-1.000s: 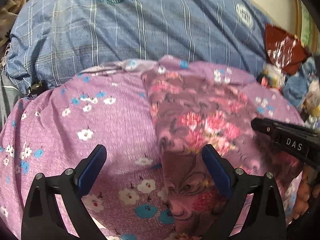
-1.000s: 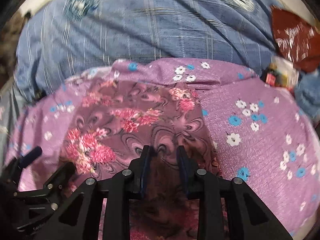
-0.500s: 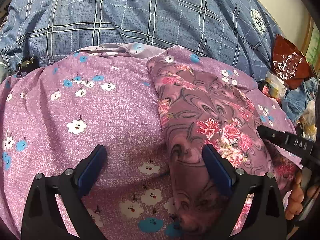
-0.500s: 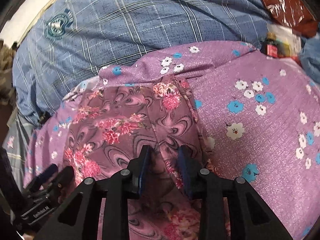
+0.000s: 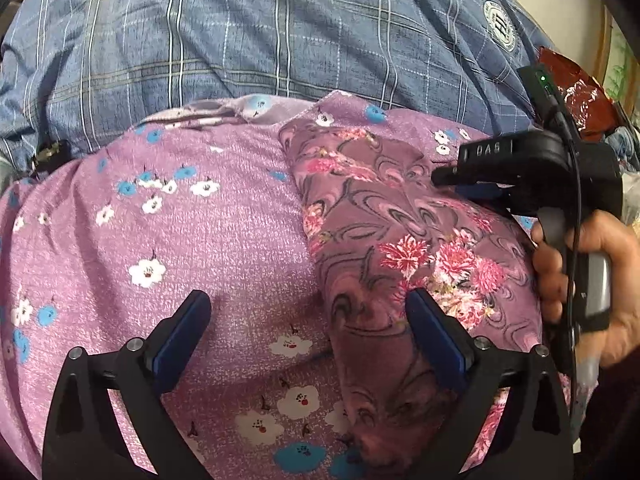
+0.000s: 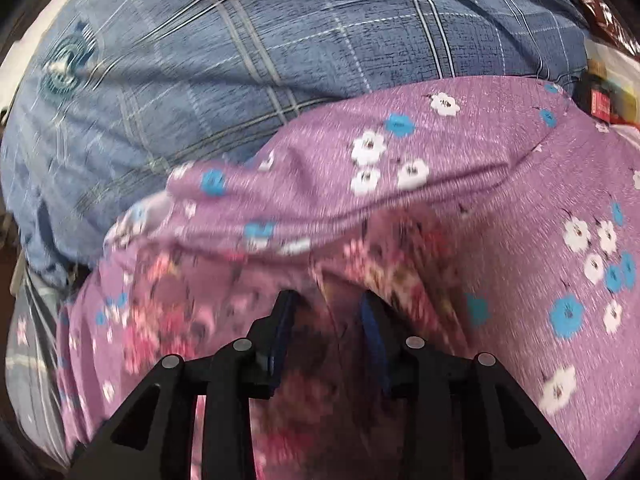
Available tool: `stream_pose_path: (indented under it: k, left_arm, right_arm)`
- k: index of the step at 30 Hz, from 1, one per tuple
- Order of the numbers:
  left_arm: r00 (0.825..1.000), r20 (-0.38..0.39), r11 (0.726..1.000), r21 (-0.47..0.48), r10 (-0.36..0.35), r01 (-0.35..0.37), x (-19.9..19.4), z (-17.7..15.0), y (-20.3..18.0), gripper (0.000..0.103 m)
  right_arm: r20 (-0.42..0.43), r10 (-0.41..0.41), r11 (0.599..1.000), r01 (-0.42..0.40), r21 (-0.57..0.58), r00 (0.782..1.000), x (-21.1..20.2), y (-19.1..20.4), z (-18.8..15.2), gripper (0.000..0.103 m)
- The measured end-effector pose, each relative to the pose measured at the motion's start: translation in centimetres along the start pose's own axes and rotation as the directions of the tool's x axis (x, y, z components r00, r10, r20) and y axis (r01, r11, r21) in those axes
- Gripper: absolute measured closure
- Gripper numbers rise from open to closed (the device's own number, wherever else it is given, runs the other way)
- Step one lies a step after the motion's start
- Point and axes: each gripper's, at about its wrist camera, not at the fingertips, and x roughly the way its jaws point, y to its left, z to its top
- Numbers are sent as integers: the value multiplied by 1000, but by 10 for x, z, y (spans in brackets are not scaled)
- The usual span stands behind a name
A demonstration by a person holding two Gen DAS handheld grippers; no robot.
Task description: Fold small clothes
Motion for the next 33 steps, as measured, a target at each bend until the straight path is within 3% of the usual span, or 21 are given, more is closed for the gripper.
stream_pose_path:
  k: [4,8,10,11,13,18,20,23,26,27,31,33]
  left_arm:
    - [1000,-17,1000,-5,0,0,-3,1,1,2]
    - [999,29,1000,-14,-12,13,-24,3,3,2]
    - [999,21,999,-9,-42,42,-34,-1,4,2]
    - [997,13,997,0,-72,72,-38,-5,3,2]
    - [995,-4,994,33,-103,103,-42,-12,-4,2]
    - [995,-101,969,247,15,10,-27,-35,-29,2]
    - [990,-141,968,250,0,36,-24,-42,-29,2]
    - [984,-172,975,210,-36,73,-25,-46,-20,2]
    - [980,-189,980,175,-64,97,-25,-46,-12,2]
    - [980,-189,980,169,-68,101,-25,-45,-11,2]
    - [985,-151,983,153,-81,104,-36,-42,-5,2]
    - [986,-137,984,137,-96,115,-39,-38,0,2]
  right_arm:
    - [14,58,998,-58,39,998,-22,-4,-4,64]
    - [34,139,989,-137,-58,990,-60,10,-28,64]
    - [18,158,984,-156,-91,987,-74,15,-44,69]
    - [2,152,983,-151,-100,988,-76,16,-48,71]
    - [-24,145,983,-147,-108,989,-84,14,-65,89]
    - [-57,53,994,-58,-91,997,-95,-12,-105,89]
    - [-75,76,995,-81,-55,994,-97,-25,-120,92]
    - [-99,33,996,-41,-82,995,-100,-24,-131,93]
    - [-125,-9,994,-6,-113,992,-103,-12,-126,89]
    - [-129,9,994,-23,-111,992,-105,-7,-121,85]
    - [-125,92,979,-112,-171,988,-100,37,-88,85]
    - [-167,120,966,-153,-206,979,-80,61,-71,85]
